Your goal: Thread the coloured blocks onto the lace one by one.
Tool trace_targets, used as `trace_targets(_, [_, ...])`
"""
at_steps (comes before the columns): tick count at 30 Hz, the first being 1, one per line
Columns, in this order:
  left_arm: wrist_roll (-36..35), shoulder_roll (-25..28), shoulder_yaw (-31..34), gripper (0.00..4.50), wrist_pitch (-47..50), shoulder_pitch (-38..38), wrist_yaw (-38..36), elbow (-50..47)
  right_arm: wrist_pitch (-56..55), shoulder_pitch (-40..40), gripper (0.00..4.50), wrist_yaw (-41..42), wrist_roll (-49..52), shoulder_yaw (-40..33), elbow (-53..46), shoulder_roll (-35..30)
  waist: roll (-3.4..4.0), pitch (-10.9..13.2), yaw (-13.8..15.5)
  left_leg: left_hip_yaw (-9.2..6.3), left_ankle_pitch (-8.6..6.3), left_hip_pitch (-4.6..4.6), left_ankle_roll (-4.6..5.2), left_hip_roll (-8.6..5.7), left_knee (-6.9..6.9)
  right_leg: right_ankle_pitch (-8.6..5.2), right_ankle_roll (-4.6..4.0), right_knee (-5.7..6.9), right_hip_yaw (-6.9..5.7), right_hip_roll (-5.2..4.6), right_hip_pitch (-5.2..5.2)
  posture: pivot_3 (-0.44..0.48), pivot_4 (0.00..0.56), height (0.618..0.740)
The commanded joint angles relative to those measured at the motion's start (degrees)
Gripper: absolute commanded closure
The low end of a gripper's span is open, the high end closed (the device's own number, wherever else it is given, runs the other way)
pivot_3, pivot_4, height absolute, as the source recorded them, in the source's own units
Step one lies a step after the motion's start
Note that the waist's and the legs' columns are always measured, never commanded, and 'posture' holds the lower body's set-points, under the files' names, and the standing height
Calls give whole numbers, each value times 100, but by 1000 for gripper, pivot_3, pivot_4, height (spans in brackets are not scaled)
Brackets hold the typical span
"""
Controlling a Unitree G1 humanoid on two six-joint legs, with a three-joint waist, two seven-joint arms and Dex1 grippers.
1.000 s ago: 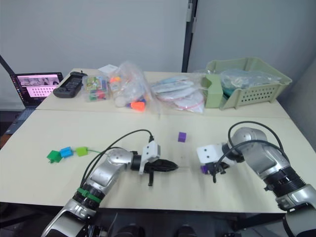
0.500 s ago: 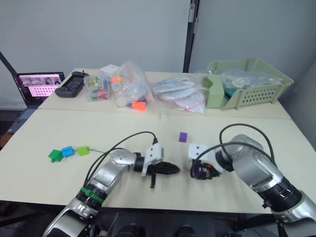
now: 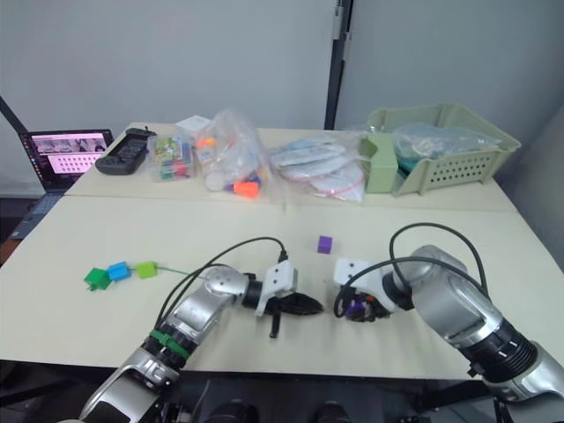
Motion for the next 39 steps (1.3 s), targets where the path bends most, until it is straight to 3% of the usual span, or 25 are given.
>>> trace_targets(1, [59,-140,-64,4500,-207,-178,-22,22,37,-10,3149,-15,139,94,-228,-42,0,0,0,4,0,0,0,0,0,0,0,0,0,0,0,0,150,734])
trace_targets(16, [47,-350,-16,4500,-288,-305,-95,217,44,38,3149,-135,299,151,-335,-162,0,0,2,13,0,-2,0,1,0,0,0,-1,0,1,-2,0,150,734])
trace_targets(27, [257,-956,-93,4500,-583,-709,13,1009,62,74,3149,-232,373,170,-368,-192,-1,0,14,15,0,-1,0,0,3,0,0,-3,0,2,1,0,150,734])
trace_targets(32, [206,-935,-8,2757,-486,-728,-67,998,60,111,3149,-280,402,170,-376,-220,-1,0,24,14,0,-3,0,0,6,0,1,-4,0,0,3,0,150,734])
trace_targets(34, [219,-806,6,2425,-476,-672,-150,879,62,122,3149,-301,417,173,-375,-215,-1,0,23,14,0,-2,0,0,6,0,1,-3,0,1,3,0,150,734])
trace_targets(35, [231,-741,9,1979,-476,-651,-181,829,57,126,3149,-310,422,178,-371,-213,-1,0,18,13,0,-2,0,0,6,0,1,-3,0,2,3,0,150,734])
trace_targets(39, [278,-452,15,1847,-478,-536,-254,611,45,122,3149,-363,476,212,-364,-210,0,0,15,13,0,-1,0,2,5,0,0,-2,0,2,2,0,150,734])
